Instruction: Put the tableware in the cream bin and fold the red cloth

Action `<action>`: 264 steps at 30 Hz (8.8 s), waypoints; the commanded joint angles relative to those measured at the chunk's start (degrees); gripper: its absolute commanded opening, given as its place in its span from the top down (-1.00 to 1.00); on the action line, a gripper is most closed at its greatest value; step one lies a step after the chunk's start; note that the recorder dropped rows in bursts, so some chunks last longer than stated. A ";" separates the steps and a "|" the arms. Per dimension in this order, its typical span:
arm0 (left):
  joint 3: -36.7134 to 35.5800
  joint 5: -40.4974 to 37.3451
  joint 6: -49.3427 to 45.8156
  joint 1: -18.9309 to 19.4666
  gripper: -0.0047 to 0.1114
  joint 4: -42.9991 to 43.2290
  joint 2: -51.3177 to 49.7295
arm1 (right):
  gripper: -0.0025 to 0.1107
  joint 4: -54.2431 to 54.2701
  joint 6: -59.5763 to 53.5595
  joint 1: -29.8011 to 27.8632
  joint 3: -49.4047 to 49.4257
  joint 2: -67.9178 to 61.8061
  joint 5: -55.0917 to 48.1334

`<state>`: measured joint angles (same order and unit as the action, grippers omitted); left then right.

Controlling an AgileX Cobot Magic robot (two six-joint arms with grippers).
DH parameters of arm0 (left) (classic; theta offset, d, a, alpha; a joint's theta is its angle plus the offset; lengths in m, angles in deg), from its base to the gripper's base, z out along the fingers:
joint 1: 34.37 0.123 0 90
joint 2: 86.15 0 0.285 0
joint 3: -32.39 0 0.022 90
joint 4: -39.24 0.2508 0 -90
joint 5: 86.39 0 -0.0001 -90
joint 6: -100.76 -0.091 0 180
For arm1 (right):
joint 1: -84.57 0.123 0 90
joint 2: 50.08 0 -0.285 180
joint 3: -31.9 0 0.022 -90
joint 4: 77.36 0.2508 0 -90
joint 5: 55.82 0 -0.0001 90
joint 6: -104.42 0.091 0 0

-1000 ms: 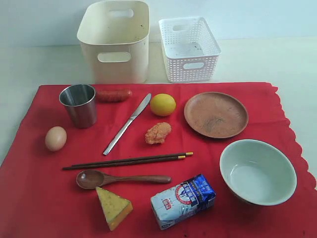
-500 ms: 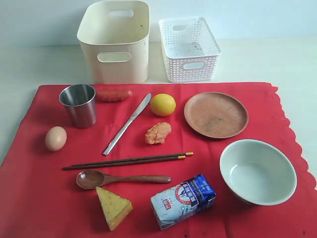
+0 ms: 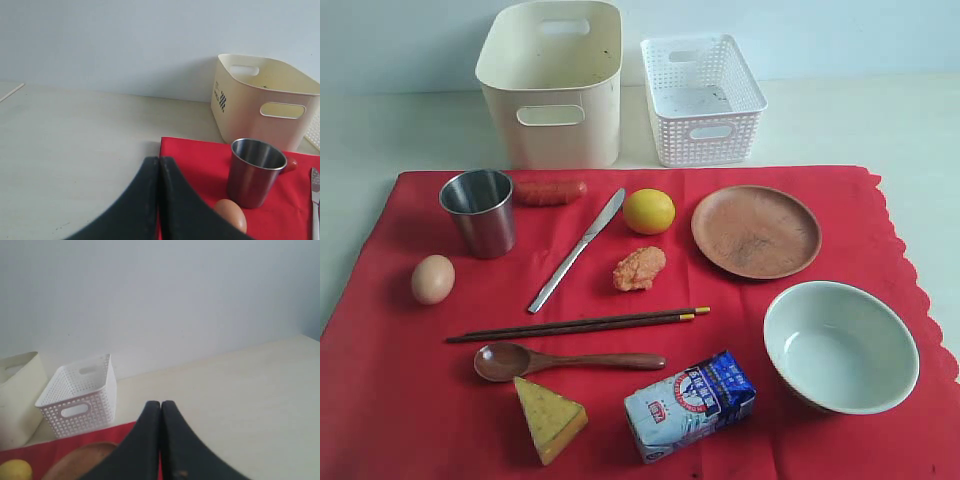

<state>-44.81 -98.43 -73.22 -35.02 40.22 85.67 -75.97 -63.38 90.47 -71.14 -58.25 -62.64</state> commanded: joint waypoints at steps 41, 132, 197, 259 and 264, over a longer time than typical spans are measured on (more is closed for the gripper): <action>-0.01 0.19 -0.06 0.07 0.88 -0.35 0.40 | 0.96 -0.26 1.87 10.27 -15.80 -51.80 8.18; -0.01 0.19 -0.06 0.07 0.88 -0.35 0.40 | 0.94 -4.79 -2.61 24.71 -67.12 -100.66 0.44; -0.01 0.19 -0.06 0.07 0.88 -0.35 0.40 | -0.39 -7.85 -1.68 21.25 -97.47 -129.64 -6.76; -0.01 0.19 -0.06 0.07 0.88 -0.35 0.40 | 0.48 51.52 -88.38 30.31 -84.12 -118.52 -25.37; -0.01 0.19 -0.06 0.07 0.88 -0.35 0.40 | 0.00 51.31 -89.30 34.11 -84.12 -121.25 -17.47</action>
<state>-44.81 -98.43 -73.22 -35.02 40.22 85.67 -25.01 -151.29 123.19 -155.48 -178.56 -83.91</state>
